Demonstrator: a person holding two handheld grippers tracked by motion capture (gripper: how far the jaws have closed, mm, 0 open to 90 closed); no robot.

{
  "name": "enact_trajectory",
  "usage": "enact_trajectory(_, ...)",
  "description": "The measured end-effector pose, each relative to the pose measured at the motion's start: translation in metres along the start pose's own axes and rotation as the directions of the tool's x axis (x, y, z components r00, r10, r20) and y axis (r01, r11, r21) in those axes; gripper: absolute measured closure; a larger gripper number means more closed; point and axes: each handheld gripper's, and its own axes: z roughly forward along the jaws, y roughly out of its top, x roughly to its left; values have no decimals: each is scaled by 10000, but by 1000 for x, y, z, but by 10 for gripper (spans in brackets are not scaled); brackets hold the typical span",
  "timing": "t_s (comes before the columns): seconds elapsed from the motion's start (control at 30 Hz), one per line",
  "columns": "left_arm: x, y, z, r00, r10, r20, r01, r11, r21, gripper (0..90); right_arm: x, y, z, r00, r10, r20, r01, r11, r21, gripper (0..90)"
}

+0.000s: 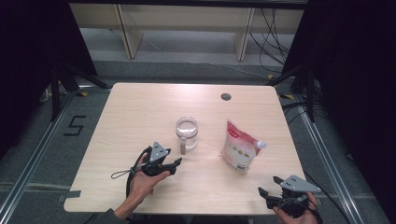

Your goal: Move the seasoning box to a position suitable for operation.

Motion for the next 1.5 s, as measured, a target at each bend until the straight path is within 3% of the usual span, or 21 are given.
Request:
enact_trajectory(0.03,0,2,4,9998,181,-55,-181,9998,-67,433,0,0,0,10000,45,-25,-45,10000,39,289)
enact_trajectory(0.13,-4,3,11,9997,-162,-165,163,9999,52,438,1,0,0,10000,79,-59,-78,9999,86,289)
enact_trajectory(0.17,-1,4,12,9995,280,-146,-278,9995,117,442,2,0,0,9998,186,-69,-185,9998,125,289)
enact_trajectory(0.23,-1,5,13,9996,220,-194,-216,9996,175,457,2,0,0,9997,217,-130,-214,9996,208,289)
enact_trajectory(0.27,-4,6,16,9995,-125,-283,126,9999,22,463,3,0,0,9994,314,-151,-311,9992,256,289)
enact_trajectory(0.37,-5,8,18,9992,131,-366,-124,9998,183,491,1,0,1,9998,137,-144,-134,9996,251,289)
enact_trajectory(0.43,-7,10,22,9994,59,-346,-59,10000,-9,529,1,0,1,9999,81,-74,-80,9998,205,289)
enact_trajectory(0.5,-9,15,27,9978,494,-447,-493,9988,28,558,2,0,1,9998,148,-115,-146,9997,177,289)
enact_trajectory(0.57,-10,16,29,9984,300,-485,-299,9995,30,578,2,0,2,9998,92,-171,-90,9999,133,289)
enact_trajectory(0.6,-9,18,33,9962,636,-599,-638,9980,-11,596,2,0,2,9995,154,-269,-147,9996,258,289)
enact_trajectory(0.67,-11,17,35,9960,453,-767,-449,9990,73,641,1,0,2,9999,29,-133,-27,9999,168,289)
enact_trajectory(0.73,-8,17,36,9950,671,-744,-657,9976,206,673,3,0,2,9997,216,-110,-213,9995,250,289)
enact_trajectory(0.87,-10,16,37,9955,547,-774,-548,9985,10,708,2,0,3,9993,239,-277,-228,9990,377,289)
enact_trajectory(1.0,2,13,28,9951,724,-680,-718,9974,109,712,1,0,2,9995,177,-245,-170,9995,280,289)
enact_trajectory(1.1,6,11,24,9957,493,-789,-480,9987,178,713,1,-1,2,9995,203,-260,-196,9995,261,289)
enact_trajectory(1.13,11,9,22,9960,223,-869,-224,9997,-1,713,1,0,2,9996,159,-215,-153,9995,272,289)
enact_trajectory(1.17,15,9,19,9944,327,-1008,-313,9994,156,713,1,-1,3,9997,193,-156,-190,9996,194,289)
enact_trajectory(1.23,20,8,19,9943,9,-1068,-19,10000,-95,716,3,0,2,9996,254,-133,-250,9994,259,289)
enact_trajectory(1.3,25,9,18,9937,209,-1100,-219,9997,-77,718,3,0,2,9997,230,-102,-227,9993,283,289)
enact_trajectory(1.33,23,10,19,9939,25,-1102,-40,9999,-134,716,3,0,2,9996,234,-126,-231,9994,276,288)
enact_trajectory(1.5,22,19,21,9898,365,-1376,-408,9987,-291,704,3,0,3,9998,125,-143,-121,9996,268,285)
